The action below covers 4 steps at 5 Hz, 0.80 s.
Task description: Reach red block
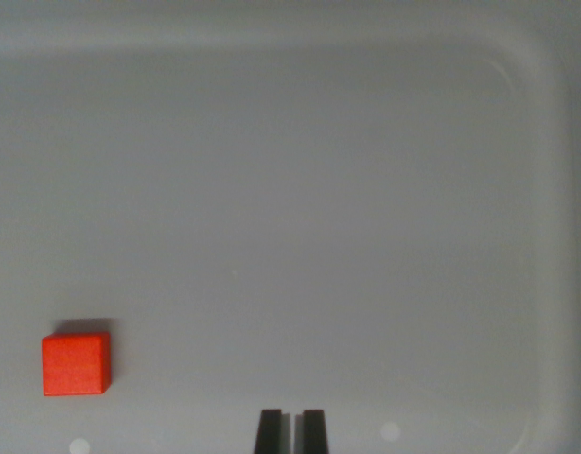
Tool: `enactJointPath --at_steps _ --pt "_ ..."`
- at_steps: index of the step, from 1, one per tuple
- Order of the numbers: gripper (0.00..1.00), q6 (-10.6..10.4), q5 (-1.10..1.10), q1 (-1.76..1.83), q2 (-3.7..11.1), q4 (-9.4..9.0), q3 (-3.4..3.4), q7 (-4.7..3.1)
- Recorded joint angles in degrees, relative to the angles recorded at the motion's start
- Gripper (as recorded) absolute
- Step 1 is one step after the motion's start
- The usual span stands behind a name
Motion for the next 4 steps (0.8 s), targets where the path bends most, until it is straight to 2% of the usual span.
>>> enactJointPath --at_steps 1,2,3,4 --pt "0.0 0.0 0.0 0.0 0.0 0.0 0.0 0.0" --pt "0.0 -1.7 0.0 0.34 0.5 -1.31 0.36 0.17" --pt "0.0 -1.7 0.0 0.34 0.5 -1.31 0.36 0.17" --pt "0.0 -3.7 0.01 0.73 1.06 -2.79 0.76 0.36"
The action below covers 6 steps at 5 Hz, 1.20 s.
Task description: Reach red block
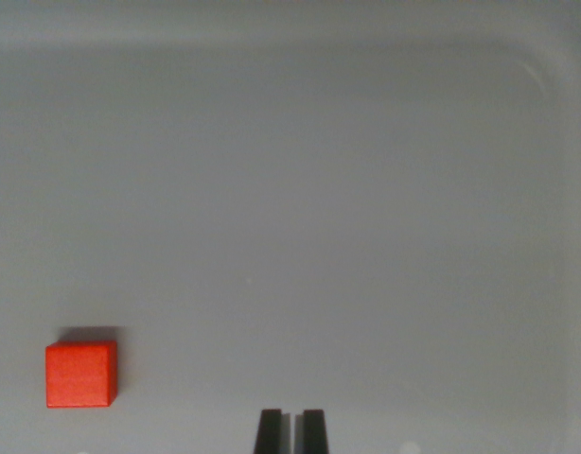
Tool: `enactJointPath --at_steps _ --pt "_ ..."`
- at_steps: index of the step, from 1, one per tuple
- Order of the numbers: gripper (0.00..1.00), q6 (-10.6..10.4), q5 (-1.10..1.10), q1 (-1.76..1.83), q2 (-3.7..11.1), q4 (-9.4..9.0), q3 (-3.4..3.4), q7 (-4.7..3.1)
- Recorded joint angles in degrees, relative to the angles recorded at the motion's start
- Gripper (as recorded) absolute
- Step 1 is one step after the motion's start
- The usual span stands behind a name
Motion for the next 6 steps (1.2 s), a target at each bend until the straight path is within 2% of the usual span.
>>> enactJointPath --at_steps 1,2,3,4,5,6 --pt "0.0 0.0 0.0 0.0 0.0 0.0 0.0 0.0" --pt "0.0 -2.1 0.01 0.41 0.59 -1.55 0.42 0.2" --pt "0.0 -2.1 0.01 0.41 0.59 -1.55 0.42 0.2" --pt "0.0 -4.5 0.01 0.88 1.28 -3.35 0.91 0.44" --pt "0.0 -4.5 0.01 0.88 1.28 -3.35 0.91 0.44" --pt "0.0 -6.9 0.02 1.36 1.98 -5.2 1.42 0.68"
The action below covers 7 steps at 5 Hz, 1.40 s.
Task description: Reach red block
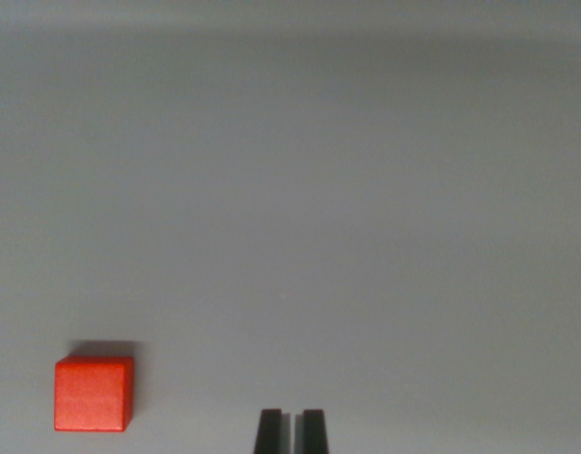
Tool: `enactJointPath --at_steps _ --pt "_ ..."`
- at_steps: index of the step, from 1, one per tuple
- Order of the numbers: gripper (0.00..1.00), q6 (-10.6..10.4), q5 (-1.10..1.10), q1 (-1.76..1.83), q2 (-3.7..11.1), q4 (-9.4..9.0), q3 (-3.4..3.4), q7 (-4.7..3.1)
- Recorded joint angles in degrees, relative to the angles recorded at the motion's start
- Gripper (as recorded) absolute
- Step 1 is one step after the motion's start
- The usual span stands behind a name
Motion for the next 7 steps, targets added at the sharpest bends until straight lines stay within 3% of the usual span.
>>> enactJointPath --at_steps 1,2,3,4,5,6,7 --pt "0.0 0.0 0.0 0.0 0.0 0.0 0.0 0.0" --pt "0.0 -2.6 0.01 0.51 0.74 -1.94 0.53 0.25" --pt "0.0 -2.6 0.01 0.51 0.74 -1.94 0.53 0.25" --pt "0.0 -5.1 0.01 1.0 1.46 -3.82 1.04 0.5" --pt "0.0 -5.1 0.01 1.0 1.46 -3.82 1.04 0.5" --pt "0.0 -7.8 0.02 1.54 2.23 -5.86 1.59 0.76" --pt "0.0 -7.8 0.02 1.54 2.23 -5.86 1.59 0.76"
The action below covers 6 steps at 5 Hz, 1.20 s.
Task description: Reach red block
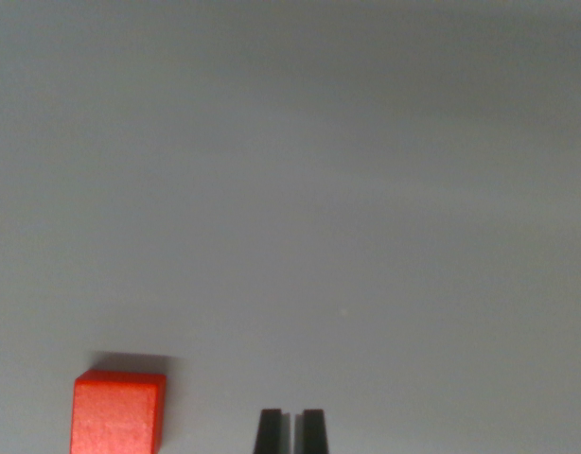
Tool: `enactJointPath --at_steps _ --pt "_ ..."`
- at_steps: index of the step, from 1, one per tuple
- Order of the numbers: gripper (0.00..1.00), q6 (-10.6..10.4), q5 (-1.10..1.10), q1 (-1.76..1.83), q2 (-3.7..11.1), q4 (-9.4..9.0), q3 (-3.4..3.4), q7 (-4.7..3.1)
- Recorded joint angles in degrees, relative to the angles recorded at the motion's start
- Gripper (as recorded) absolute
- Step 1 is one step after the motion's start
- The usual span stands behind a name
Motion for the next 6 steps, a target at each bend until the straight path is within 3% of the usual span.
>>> enactJointPath --at_steps 1,2,3,4,5,6 --pt "0.0 -2.7 0.01 0.54 0.78 -2.05 0.56 0.27" --pt "0.0 -2.7 0.01 0.54 0.78 -2.05 0.56 0.27" --pt "0.0 -5.4 0.02 1.07 1.56 -4.08 1.11 0.53" --pt "0.0 -5.4 0.02 1.07 1.56 -4.08 1.11 0.53" --pt "0.0 -8.0 0.02 1.58 2.29 -6.01 1.64 0.78" --pt "0.0 -8.0 0.02 1.58 2.29 -6.01 1.64 0.78"
